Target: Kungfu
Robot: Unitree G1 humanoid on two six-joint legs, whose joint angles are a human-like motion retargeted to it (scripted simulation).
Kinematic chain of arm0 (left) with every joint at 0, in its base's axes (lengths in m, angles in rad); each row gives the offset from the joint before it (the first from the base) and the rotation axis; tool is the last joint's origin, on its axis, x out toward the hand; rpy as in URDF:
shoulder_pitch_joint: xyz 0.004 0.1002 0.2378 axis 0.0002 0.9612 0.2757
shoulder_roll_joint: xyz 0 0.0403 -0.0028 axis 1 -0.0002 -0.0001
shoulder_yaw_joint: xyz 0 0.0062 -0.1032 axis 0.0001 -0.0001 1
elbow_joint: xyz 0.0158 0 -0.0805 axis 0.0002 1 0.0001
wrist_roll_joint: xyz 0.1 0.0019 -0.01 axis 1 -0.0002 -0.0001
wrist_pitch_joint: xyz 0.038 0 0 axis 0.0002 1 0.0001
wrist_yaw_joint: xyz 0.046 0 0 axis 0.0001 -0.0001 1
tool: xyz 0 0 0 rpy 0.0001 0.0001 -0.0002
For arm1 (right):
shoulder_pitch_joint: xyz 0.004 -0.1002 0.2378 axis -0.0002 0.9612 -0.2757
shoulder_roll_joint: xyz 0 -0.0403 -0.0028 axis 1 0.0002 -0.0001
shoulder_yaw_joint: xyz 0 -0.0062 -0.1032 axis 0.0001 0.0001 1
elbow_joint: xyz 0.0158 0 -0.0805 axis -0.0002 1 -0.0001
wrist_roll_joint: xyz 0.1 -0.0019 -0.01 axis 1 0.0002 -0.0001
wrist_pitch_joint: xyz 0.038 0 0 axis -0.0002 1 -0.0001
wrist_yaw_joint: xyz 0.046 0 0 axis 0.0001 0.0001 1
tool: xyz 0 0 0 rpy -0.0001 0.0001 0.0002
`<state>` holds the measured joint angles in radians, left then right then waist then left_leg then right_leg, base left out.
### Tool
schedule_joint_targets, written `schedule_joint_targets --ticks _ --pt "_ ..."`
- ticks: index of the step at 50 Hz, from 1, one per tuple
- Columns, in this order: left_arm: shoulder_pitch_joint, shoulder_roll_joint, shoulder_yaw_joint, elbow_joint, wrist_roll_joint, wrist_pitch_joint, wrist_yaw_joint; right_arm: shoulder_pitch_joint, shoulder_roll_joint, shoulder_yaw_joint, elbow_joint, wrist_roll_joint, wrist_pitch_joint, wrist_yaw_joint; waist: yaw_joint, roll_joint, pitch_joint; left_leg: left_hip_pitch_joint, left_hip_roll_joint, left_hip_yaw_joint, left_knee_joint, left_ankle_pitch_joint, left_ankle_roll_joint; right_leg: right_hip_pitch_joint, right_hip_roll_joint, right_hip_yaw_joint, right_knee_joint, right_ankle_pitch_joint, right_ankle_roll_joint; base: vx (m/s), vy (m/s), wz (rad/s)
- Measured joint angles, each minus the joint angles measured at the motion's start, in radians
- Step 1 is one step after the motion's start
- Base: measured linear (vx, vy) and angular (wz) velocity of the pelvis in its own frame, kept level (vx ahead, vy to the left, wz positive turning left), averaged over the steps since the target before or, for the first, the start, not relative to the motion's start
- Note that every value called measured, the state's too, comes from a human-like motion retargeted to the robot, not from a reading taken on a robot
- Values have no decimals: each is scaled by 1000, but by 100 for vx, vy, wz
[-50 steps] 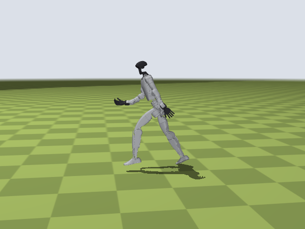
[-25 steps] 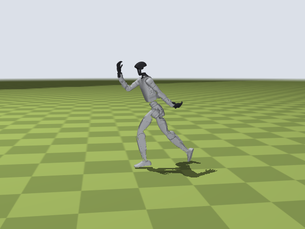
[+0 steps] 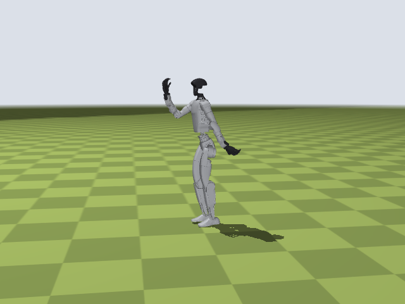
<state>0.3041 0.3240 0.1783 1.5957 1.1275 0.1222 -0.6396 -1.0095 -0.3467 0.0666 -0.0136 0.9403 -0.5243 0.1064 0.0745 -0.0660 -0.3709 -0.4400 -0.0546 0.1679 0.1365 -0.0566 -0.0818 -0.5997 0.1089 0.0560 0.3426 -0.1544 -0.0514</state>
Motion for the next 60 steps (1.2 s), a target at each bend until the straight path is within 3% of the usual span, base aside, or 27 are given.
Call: schedule_joint_targets --ticks 3,5,8,10,13,17,20,23,25,29,30,33,35,36,38,40,42,45,47,50,52,56,60 --pt "42 -53 8 18 -32 11 16 32 -11 -12 -3 -19 6 6 13 -5 3 69 -17 12 7 -4 17 88 -13 -44 -82 -4 -27 53 -15 23" --pt "59 -89 1 38 -47 12 1 36 -17 -5 0 -21 7 -2 5 -6 1 69 -2 61 70 6 -2 140 -18 -61 -124 -17 -48 41 -15 61" --pt "87 -122 -11 51 0 -14 -52 27 -28 8 3 -14 14 -5 -66 -12 -43 -104 10 99 356 88 -113 157 -48 -95 -182 -39 -74 36 -17 139" --pt "92 -135 -30 49 41 -27 -68 17 -53 3 4 -18 16 3 -70 -36 -57 -240 -3 233 520 167 -180 121 -92 -77 -175 -62 -52 26 6 96" --pt "117 -127 -30 53 72 2 -27 30 -72 -27 9 -41 15 -4 -41 -64 -59 -383 45 331 698 175 -180 125 -99 -127 -179 -82 -38 25 -11 31" --pt "174 -116 -3 66 51 1 -9 44 -74 -27 10 -59 4 -39 6 -66 -37 -534 51 278 586 153 -180 174 -49 -107 -189 -112 -22 47 -19 -28" --pt "229 -103 13 72 76 12 -12 25 -82 -7 37 -72 17 -41 66 -104 38 -521 119 189 349 182 -180 293 -12 -55 -218 -134 -44 65 -54 -70" --pt "276 -83 47 83 85 34 42 18 -91 -18 82 -102 33 -33 134 -131 105 -508 163 140 118 194 -84 381 -7 -29 -227 -161 -36 57 -25 -76" --pt "298 -76 87 102 67 60 95 19 -94 -26 124 -132 43 -37 148 -155 122 -510 176 186 -4 139 -8 412 -27 -25 -230 -180 -22 73 -10 -27" --pt "341 -86 184 104 -66 99 164 45 -50 -25 238 -215 74 -26 105 -177 89 -515 197 279 -11 106 76 438 -57 -45 -219 -176 37 82 -3 -8" --pt "341 -89 197 104 -114 111 171 54 -35 -21 276 -240 79 -21 90 -179 75 -519 201 284 32 102 92 443 -64 -46 -216 -158 61 105 2 -18" --pt "287 -72 200 104 -239 161 198 131 23 -18 414 -322 97 -7 42 -193 -8 -522 215 434 56 243 118 444 -102 -80 -214 -36 151 99 2 5" --pt "207 -41 158 104 -295 180 272 197 67 -5 546 -375 120 -13 1 -195 -80 -564 231 485 137 269 114 421 -123 -128 -197 87 212 104 0 32" --pt "137 -28 111 104 -309 179 352 227 80 -7 633 -402 150 -10 18 -205 -71 -560 231 464 175 263 106 427 -143 -140 -174 171 236 109 4 -20" --pt "-20 -9 11 104 -303 172 519 292 101 -24 841 -476 242 16 52 -208 -43 -523 234 451 235 243 115 449 -174 -182 -117 344 281 98 8 -45" --pt "-196 13 -77 104 -238 168 644 369 119 -41 1093 -580 397 51 68 -180 -47 -485 252 425 280 193 117 448 -152 -235 -41 486 313 87 1 -26" --pt "-388 48 -142 104 -145 155 711 476 133 -53 1321 -746 563 66 72 -136 -81 -461 282 383 316 135 102 406 -114 -294 80 533 313 111 3 -13" --pt "-693 73 -194 104 -82 61 788 663 141 11 1600 -1011 726 46 24 -76 -130 -413 254 347 329 69 95 309 -149 -389 269 388 306 108 12 62" --pt "-829 44 -163 -34 -110 -63 791 826 157 29 1694 -1160 785 11 -23 -22 -125 -370 239 312 315 52 84 225 -89 -369 319 303 313 84 -6 106" --pt "-989 -34 -161 -318 -202 -301 778 1133 164 -39 1714 -1377 807 29 -67 37 -87 -283 227 270 286 48 58 99 -4 -294 321 184 313 79 -14 73" --pt "-1098 -40 -208 -509 -276 -395 785 1315 144 -66 1714 -1472 790 114 -109 59 -52 -189 175 282 231 46 61 36 -37 -221 294 130 300 71 3 38" --pt "-1269 90 -273 -886 -389 -527 803 1591 64 -134 1714 -1577 791 261 -238 127 37 0 122 292 138 33 64 -47 -27 -92 132 115 152 63 -7 -1" --pt "-1426 331 -350 -1164 -541 -597 859 1767 -52 -293 1714 -1554 804 286 -402 174 138 193 71 287 61 -10 79 -75 -5 31 -76 230 -5 65 -15 -8"
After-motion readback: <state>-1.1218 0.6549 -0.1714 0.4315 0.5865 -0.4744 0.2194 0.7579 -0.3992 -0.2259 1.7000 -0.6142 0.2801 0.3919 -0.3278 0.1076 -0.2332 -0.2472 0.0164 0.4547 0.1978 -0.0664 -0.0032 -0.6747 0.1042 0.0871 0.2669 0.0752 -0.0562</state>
